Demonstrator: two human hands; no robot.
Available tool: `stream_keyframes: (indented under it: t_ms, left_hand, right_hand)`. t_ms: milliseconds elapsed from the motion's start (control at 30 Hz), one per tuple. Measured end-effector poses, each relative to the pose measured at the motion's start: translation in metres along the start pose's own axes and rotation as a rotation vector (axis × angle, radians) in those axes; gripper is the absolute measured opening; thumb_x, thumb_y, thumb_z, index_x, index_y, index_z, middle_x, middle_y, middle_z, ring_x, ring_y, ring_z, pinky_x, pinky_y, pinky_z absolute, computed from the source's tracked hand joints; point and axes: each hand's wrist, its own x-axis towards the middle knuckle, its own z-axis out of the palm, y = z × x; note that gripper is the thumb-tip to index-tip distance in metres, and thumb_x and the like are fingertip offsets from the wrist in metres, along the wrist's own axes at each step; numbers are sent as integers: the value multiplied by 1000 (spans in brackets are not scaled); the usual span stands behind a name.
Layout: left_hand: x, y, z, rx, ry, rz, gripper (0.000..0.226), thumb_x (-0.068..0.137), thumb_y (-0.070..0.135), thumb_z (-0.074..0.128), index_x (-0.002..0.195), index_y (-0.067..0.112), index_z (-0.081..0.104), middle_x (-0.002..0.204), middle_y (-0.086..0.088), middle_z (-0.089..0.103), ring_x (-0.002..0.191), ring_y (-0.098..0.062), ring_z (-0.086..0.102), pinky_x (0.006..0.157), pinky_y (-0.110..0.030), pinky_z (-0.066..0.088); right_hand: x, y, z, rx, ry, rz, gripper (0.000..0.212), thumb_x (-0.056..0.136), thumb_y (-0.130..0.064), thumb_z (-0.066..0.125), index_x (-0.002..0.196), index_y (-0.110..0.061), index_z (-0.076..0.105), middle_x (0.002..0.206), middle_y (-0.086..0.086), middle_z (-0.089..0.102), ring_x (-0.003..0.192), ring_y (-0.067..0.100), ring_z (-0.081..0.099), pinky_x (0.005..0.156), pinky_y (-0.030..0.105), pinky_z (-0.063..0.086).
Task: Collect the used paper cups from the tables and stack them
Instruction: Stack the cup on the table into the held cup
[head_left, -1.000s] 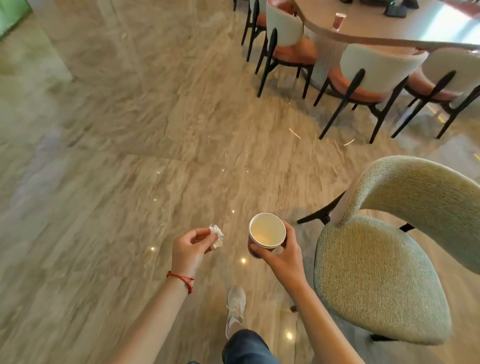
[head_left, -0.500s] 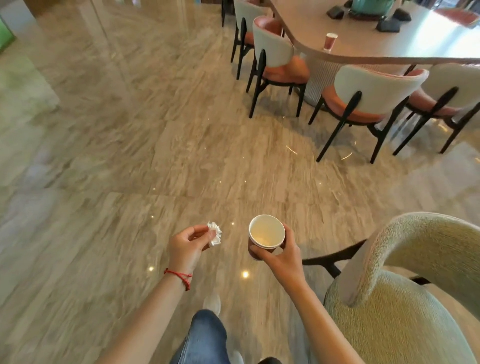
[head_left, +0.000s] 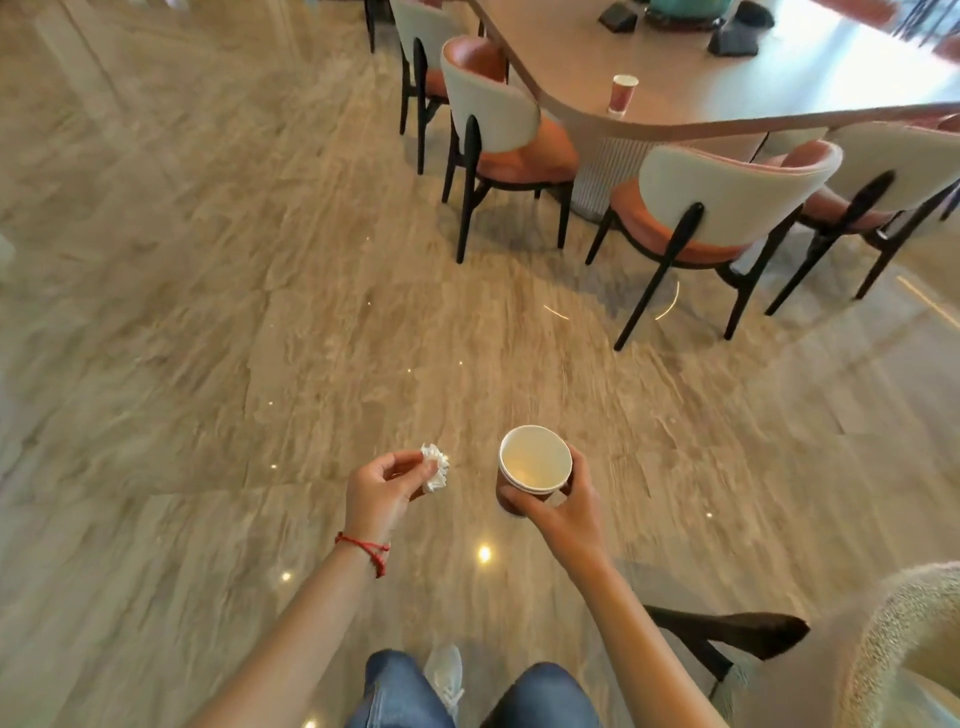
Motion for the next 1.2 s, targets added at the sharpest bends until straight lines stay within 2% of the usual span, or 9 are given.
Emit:
stream_keyframes:
  t_ms: [133, 267, 400, 500, 600, 800, 933, 1067, 1200]
  left_hand:
    - [61, 25, 35, 8, -37, -11, 10, 74, 2, 73, 80, 8, 68, 72, -4, 68, 58, -3, 65, 53, -12, 51]
    - [119, 39, 82, 29, -88, -31, 14, 75, 3, 72, 88, 2, 67, 78, -10, 68, 67, -14, 64, 57, -13, 53]
    - [175, 57, 137, 28, -80, -14, 11, 75, 1, 72, 84, 3, 67, 71, -3, 69, 58, -4, 65, 56, -13, 53]
    - [210, 77, 178, 7, -92, -9, 9, 75, 2, 72, 77, 9, 68, 63, 4, 71, 57, -4, 65, 54, -14, 52]
    - [245, 96, 212, 16, -94, -2, 9, 74, 4, 73, 78, 11, 69, 65, 3, 71, 61, -6, 67, 56, -15, 53]
    - [314, 127, 266, 13, -108, 8, 11, 73, 6, 75, 75, 15, 68, 62, 5, 72, 61, -5, 68, 54, -13, 51]
    - [375, 146, 303, 8, -141, 7, 12, 73, 4, 74, 75, 13, 68, 60, 5, 71, 59, -4, 66, 53, -13, 51]
    - [446, 165, 339, 10, -178, 0, 11, 74, 3, 73, 76, 12, 68, 62, 4, 71, 60, -5, 67, 55, -13, 52]
    - [518, 192, 371, 23, -191, -29, 10, 74, 4, 73, 78, 12, 68, 71, -1, 71, 64, -8, 67, 57, -15, 53]
  right_hand:
    - [64, -12, -6, 15, 56, 2, 64, 61, -22, 87, 104, -45, 45, 101, -22, 59, 94, -19, 51, 71, 0, 39]
    - [135, -13, -18, 31, 89, 3, 64, 61, -22, 87, 105, -46, 46, 104, -21, 58, 94, -18, 51, 72, 1, 40]
    - [209, -12, -38, 56, 90, -17, 65, 63, -19, 86, 109, -42, 46, 107, -17, 59, 95, -14, 53, 72, 3, 42]
    - [261, -16, -57, 62, 104, -22, 66, 64, -20, 86, 113, -38, 47, 110, -15, 58, 97, -13, 53, 72, 3, 42]
    - [312, -22, -75, 63, 109, -15, 69, 63, -22, 86, 118, -34, 46, 110, -18, 58, 98, -13, 53, 74, 4, 42]
    - [399, -31, -95, 51, 144, -29, 67, 63, -20, 86, 109, -45, 45, 107, -22, 57, 97, -14, 52, 72, 3, 42]
    - [467, -33, -101, 44, 174, -25, 67, 63, -21, 85, 112, -42, 45, 107, -23, 56, 100, -14, 51, 75, 4, 43]
    - [545, -37, -99, 31, 200, -17, 71, 63, -25, 85, 119, -35, 44, 109, -23, 56, 102, -10, 51, 77, 6, 44]
    - [622, -53, -94, 23, 199, 12, 72, 62, -32, 84, 121, -36, 43, 112, -22, 56, 103, -11, 51, 76, 9, 45]
